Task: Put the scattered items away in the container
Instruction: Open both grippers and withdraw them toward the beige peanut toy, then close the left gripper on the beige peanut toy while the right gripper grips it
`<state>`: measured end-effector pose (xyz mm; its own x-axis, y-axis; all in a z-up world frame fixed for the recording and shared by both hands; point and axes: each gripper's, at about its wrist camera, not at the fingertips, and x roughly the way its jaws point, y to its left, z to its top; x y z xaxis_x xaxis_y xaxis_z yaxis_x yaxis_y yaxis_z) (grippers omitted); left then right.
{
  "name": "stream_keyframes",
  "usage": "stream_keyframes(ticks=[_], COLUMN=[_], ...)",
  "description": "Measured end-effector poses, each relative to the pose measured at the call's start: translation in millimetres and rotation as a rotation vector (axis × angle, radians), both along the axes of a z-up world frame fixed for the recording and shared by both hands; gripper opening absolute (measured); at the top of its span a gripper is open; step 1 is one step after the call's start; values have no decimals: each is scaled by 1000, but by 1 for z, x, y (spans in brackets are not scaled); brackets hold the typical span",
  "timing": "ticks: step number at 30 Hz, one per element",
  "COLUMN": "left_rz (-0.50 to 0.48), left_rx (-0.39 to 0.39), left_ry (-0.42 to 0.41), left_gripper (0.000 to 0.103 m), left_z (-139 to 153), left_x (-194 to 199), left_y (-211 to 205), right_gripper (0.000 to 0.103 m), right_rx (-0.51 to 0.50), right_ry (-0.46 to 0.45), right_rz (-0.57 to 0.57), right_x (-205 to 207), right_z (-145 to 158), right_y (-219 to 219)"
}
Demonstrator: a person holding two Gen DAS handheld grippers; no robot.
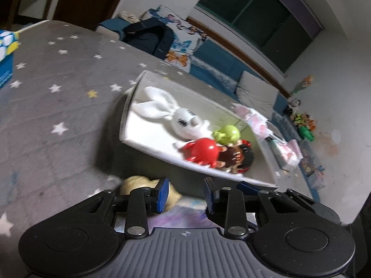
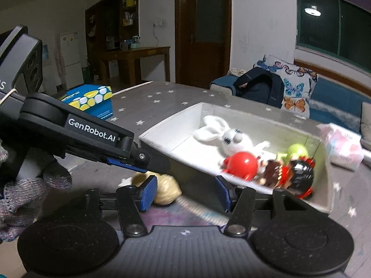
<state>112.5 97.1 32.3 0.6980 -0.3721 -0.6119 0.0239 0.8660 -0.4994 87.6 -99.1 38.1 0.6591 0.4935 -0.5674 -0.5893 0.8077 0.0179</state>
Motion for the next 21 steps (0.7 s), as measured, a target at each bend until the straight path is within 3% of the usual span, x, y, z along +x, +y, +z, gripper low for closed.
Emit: stream_keyframes(ticks=[8, 21], left_rz=[35, 10], left_rx=[-34, -110], left_ry=[11, 53], left_gripper=[35, 35], left_z=[-8, -27], left_x=[-6, 13], left_y=[23, 45], right_gripper=[57, 64], right_rx=[6, 23], right_ry=[65, 170], right_rz=[15, -14], right_x=[1, 26], right_z=[-21, -46], right_y=[18, 40])
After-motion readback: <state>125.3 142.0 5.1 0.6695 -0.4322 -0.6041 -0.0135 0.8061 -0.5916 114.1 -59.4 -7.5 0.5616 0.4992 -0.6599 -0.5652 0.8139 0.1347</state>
